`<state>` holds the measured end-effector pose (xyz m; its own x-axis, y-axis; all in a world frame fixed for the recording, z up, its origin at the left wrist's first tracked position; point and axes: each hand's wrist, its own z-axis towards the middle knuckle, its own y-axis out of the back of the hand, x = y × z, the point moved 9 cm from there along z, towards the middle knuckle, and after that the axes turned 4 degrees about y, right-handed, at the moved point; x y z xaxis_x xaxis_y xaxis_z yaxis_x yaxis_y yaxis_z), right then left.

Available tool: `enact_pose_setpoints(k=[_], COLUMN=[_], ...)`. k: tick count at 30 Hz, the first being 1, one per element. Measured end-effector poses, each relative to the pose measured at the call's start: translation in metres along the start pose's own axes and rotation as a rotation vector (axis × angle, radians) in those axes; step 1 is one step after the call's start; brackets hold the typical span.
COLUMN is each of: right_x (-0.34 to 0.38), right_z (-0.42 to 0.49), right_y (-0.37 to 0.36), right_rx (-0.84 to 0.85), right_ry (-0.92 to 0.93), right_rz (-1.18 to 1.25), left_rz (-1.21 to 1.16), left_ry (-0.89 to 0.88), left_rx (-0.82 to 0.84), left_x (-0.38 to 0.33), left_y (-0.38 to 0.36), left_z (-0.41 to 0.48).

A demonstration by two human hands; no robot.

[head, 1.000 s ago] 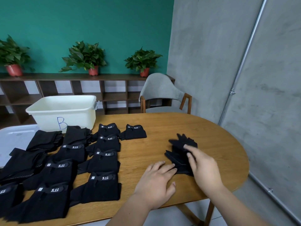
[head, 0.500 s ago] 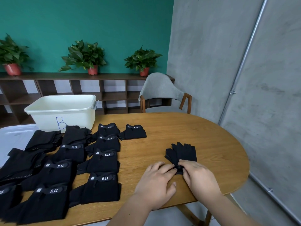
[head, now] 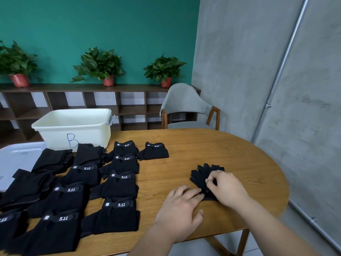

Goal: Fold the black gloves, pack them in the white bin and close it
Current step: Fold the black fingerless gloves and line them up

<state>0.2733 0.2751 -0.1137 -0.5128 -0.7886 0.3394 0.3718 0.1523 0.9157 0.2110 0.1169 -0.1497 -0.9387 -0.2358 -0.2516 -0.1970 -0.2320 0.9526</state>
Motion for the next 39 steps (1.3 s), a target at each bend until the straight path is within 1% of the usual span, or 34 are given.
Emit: enact_pose_setpoints(k=[2, 3, 4, 6, 7, 8, 10, 12, 16, 18, 23, 28, 31, 35, 39], right_x=[0.003, 0.005, 0.006, 0.004, 0.002, -0.001, -0.003, -0.002, 0.013, 0.025, 0.046, 0.050, 0.051, 0.053, 0.053], right_z=[0.011, 0.015, 0.019, 0.018, 0.017, 0.018, 0.021, 0.019, -0.002, -0.015, -0.036, -0.039, -0.039, -0.038, -0.029], right_y=[0.010, 0.007, -0.006, -0.044, -0.056, -0.060, -0.062, -0.062, -0.063, -0.063, -0.067, -0.066, -0.064, -0.069, -0.065], right_rx=[-0.076, -0.069, 0.025, 0.271, 0.329, 0.348, 0.342, 0.339, 0.297, 0.267, 0.220, 0.226, 0.225, 0.296, 0.433], right_ry=[-0.023, -0.018, -0.008, 0.015, 0.018, 0.015, 0.024, 0.026, 0.064, 0.084, 0.137, 0.147, 0.148, 0.144, 0.119], right_rz=[0.048, 0.039, -0.006, -0.088, -0.107, -0.112, -0.126, -0.137, -0.109, -0.091, -0.034, -0.026, -0.032, -0.111, -0.103], left_rz=[-0.004, -0.005, -0.007, -0.013, -0.017, -0.020, -0.052, -0.144, -0.286, -0.337, -0.382, -0.501, -0.447, -0.298, -0.363], left_ry=[-0.002, -0.005, -0.006, -0.004, -0.001, 0.002, 0.019, 0.065, 0.286, 0.375, 0.450, 0.514, 0.579, 0.618, 0.635], left_rx=[-0.004, -0.007, -0.009, -0.006, -0.002, -0.001, -0.003, -0.025, -0.218, -0.263, -0.284, -0.425, -0.491, -0.437, -0.440], left_x=[0.001, 0.001, 0.001, 0.001, 0.002, 0.002, 0.005, 0.012, 0.041, 0.052, 0.062, 0.069, 0.071, 0.068, 0.072], left_y=[0.001, 0.001, 0.001, 0.000, 0.000, 0.000, 0.000, 0.002, 0.016, 0.017, 0.012, 0.021, 0.027, 0.022, 0.023], left_z=[0.001, 0.002, 0.002, 0.001, 0.002, 0.002, 0.004, 0.005, 0.002, 0.002, 0.005, -0.002, -0.011, -0.011, -0.010])
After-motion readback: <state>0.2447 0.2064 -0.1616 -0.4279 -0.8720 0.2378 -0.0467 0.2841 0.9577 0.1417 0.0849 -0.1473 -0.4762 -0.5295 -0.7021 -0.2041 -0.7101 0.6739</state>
